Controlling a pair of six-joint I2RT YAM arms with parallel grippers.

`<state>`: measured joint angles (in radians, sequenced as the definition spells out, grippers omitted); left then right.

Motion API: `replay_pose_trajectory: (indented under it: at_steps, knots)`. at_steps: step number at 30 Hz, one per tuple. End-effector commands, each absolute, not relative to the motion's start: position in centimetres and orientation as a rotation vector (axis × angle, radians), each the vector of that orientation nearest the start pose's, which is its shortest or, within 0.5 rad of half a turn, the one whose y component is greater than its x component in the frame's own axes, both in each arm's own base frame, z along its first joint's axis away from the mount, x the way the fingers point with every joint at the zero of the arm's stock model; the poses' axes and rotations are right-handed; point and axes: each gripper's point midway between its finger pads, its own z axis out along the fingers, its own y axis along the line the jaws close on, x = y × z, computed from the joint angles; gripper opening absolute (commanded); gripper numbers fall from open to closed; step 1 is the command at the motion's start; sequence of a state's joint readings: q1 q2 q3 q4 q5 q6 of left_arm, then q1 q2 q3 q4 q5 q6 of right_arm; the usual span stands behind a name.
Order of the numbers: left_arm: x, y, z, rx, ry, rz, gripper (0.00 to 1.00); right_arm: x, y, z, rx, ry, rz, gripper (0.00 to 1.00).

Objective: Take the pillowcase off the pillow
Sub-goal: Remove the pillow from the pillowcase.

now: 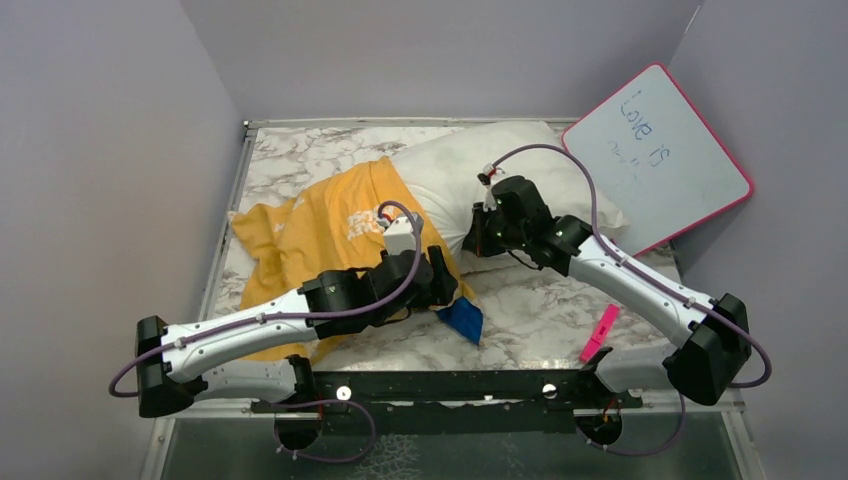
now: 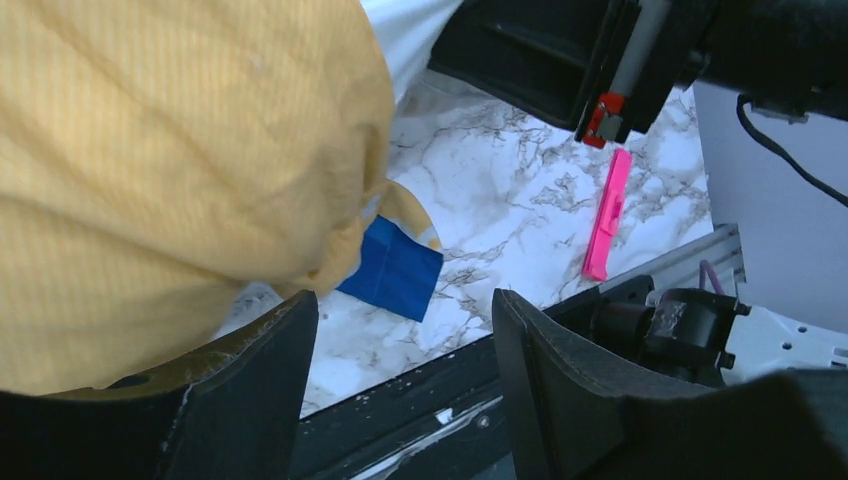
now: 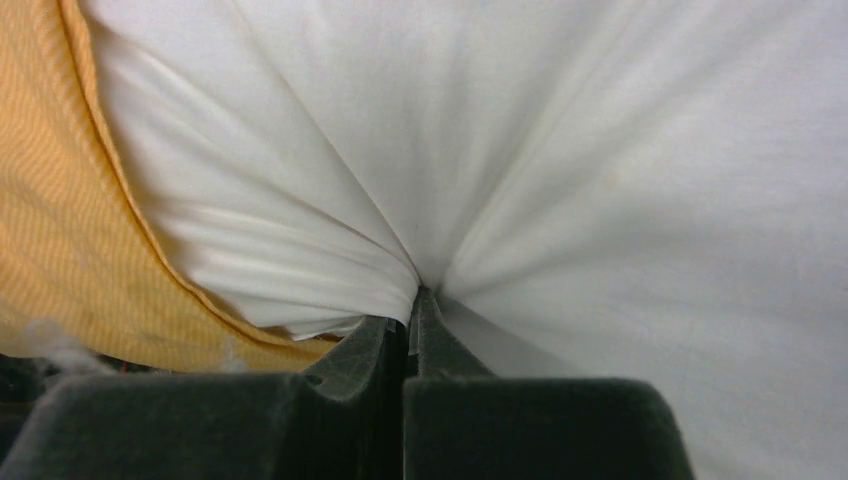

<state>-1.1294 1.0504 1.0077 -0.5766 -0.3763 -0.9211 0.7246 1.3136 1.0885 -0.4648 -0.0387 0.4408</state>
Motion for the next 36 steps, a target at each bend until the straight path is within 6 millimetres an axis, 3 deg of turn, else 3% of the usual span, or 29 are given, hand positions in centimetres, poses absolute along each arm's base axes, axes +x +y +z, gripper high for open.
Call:
replay_pose_trajectory:
  at_steps: [1, 6, 14, 20, 25, 32, 36]
  knots:
    - [18.0, -27.0, 22.2, -0.281, 2.123, -0.633, 0.67, 27.0, 27.0, 21.4, -0.279, 2.224, 0.707, 0.01]
    - [18.3, -26.1, 18.4, -0.392, 2.136, -0.551, 0.67, 26.9, 26.8, 21.5, -0.273, 2.216, 0.711, 0.01]
    - [19.0, -25.1, 14.1, -0.451, 2.126, -0.415, 0.61, 26.8, 27.2, 22.0, -0.293, 2.19, 0.74, 0.01]
    - [20.6, -24.7, 14.5, -0.392, 2.087, -0.319, 0.46, 26.6, 27.7, 22.2, -0.36, 2.163, 0.765, 0.01]
    - [21.0, -22.4, 13.3, -0.401, 2.144, -0.292, 0.0, 28.0, 25.7, 21.5, -0.348, 2.156, 0.592, 0.01]
    - [19.2, -17.6, 12.9, -0.443, 2.205, -0.374, 0.0, 30.6, 21.5, 20.9, -0.342, 2.116, 0.251, 0.01]
    - [18.1, -15.0, 15.9, -0.458, 2.175, -0.43, 0.0, 31.0, 20.4, 20.3, -0.342, 2.109, 0.169, 0.01]
